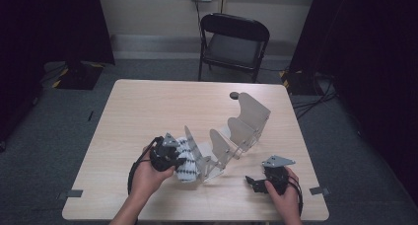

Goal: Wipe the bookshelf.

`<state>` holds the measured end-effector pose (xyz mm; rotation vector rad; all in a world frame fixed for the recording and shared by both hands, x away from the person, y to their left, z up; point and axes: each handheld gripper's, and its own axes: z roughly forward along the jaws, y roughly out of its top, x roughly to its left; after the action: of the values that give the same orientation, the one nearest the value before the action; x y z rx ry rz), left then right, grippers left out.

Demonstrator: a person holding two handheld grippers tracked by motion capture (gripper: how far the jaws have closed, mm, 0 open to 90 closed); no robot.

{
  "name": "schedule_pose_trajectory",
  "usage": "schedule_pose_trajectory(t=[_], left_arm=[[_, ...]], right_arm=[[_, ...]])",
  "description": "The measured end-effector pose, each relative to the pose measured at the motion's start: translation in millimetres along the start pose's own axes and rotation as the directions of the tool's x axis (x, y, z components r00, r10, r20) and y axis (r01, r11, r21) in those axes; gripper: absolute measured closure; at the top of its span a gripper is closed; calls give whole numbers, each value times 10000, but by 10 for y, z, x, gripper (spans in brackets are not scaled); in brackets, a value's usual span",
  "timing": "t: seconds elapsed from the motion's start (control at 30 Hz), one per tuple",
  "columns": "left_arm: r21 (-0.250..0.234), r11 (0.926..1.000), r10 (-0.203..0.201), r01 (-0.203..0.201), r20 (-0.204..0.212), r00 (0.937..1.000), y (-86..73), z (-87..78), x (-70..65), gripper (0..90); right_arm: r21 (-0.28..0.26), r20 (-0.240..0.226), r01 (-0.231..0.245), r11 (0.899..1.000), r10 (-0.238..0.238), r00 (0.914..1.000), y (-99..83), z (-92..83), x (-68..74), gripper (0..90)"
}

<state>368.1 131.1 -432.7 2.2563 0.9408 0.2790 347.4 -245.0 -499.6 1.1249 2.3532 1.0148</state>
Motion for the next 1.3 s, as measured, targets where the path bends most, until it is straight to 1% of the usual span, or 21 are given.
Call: schedule_pose_trajectory(t=[0.03, 0.07, 0.1, 0.13, 0.2, 0.3, 0.33, 0.37, 0.4, 0.43, 0.5, 0.6, 0.8, 0.87, 0.9, 0.93, 1.03, 1.17, 1.2, 1.23, 1.3], left_arm=[[89, 10000, 1, -1, -31, 10000, -30, 37, -8, 719], [49, 10000, -32, 32, 3, 10000, -51, 67, -16, 718], [185, 9998, -12, 12, 13, 10000, -77, 102, -26, 718], [209, 9998, -3, 2, 40, 10000, -101, 133, -35, 718], [233, 9997, -92, 90, 75, 9999, -142, 185, -55, 717], [362, 9992, -179, 175, 121, 9998, -192, 232, -78, 717], [288, 9995, -107, 102, 159, 9998, -206, 251, -81, 717], [303, 9995, -131, 128, 112, 9999, -219, 261, -93, 717], [331, 9992, -210, 206, 142, 9997, -231, 267, -104, 717], [359, 9993, -111, 106, 125, 9999, -241, 268, -102, 716], [349, 9992, -192, 188, 116, 9997, -262, 270, -110, 717], [286, 9995, -151, 148, 102, 9998, -280, 273, -124, 717], [318, 9991, -272, 265, 219, 9994, -263, 207, -122, 717], [250, 9994, -235, 229, 232, 9995, -229, 134, -106, 717], [145, 9994, -308, 304, 279, 9991, -208, 82, -103, 717], [154, 9994, -305, 302, 224, 9993, -188, 41, -101, 717], [-162, 9989, -430, 434, 268, 9987, -105, -133, -89, 717], [-576, 9974, -423, 429, 122, 9990, 40, -426, -97, 717], [-732, 9963, -453, 461, 129, 9989, 84, -505, -112, 717], [-771, 9959, -454, 463, 146, 9989, 120, -569, -123, 717], [-1026, 9941, -331, 348, 187, 9993, 231, -741, -174, 717]], right_arm=[[3, -1, -2, 10000, 2, 10000, 0, 0, 0, 102], [3, 0, -3, 10000, 3, 10000, 0, 0, 0, 102], [5, -1, -4, 10000, 4, 10000, 0, 0, 0, 102], [3, 0, -2, 10000, 2, 10000, 0, 0, 0, 102], [1, 2, 2, 10000, -2, 10000, 0, 0, 0, 102], [2, -1, -2, 10000, 2, 10000, 0, 0, 0, 102], [0, 2, 3, 10000, -3, 10000, 0, 0, 0, 102], [2, 1, -4, 10000, 4, 10000, 0, 0, 1, 102], [3, 0, -4, 10000, 4, 10000, 0, 0, 1, 102], [4, 1, -4, 10000, 4, 10000, 0, 0, 1, 102], [2, 1, -3, 10000, 3, 10000, 0, 0, 1, 102], [2, 2, -3, 10000, 3, 10000, 0, 0, 1, 102], [2, 3, -4, 10000, 4, 10000, 0, 0, 1, 102], [1, 2, -5, 10000, 5, 10000, 0, 0, 1, 102], [1, 2, -2, 10000, 2, 10000, 0, 0, 1, 102], [4, 3, -5, 10000, 5, 10000, 0, 0, 1, 102], [2, 1, -5, 10000, 5, 10000, 0, 0, 1, 102], [-1, 2, -4, 10000, 4, 10000, 0, 0, 1, 102], [-4, 4, -1, 10000, 1, 10000, 0, 1, 0, 102], [0, 3, -5, 10000, 5, 10000, 0, 0, 1, 102], [-1, 2, -7, 10000, 7, 10000, 0, 0, 1, 102]])
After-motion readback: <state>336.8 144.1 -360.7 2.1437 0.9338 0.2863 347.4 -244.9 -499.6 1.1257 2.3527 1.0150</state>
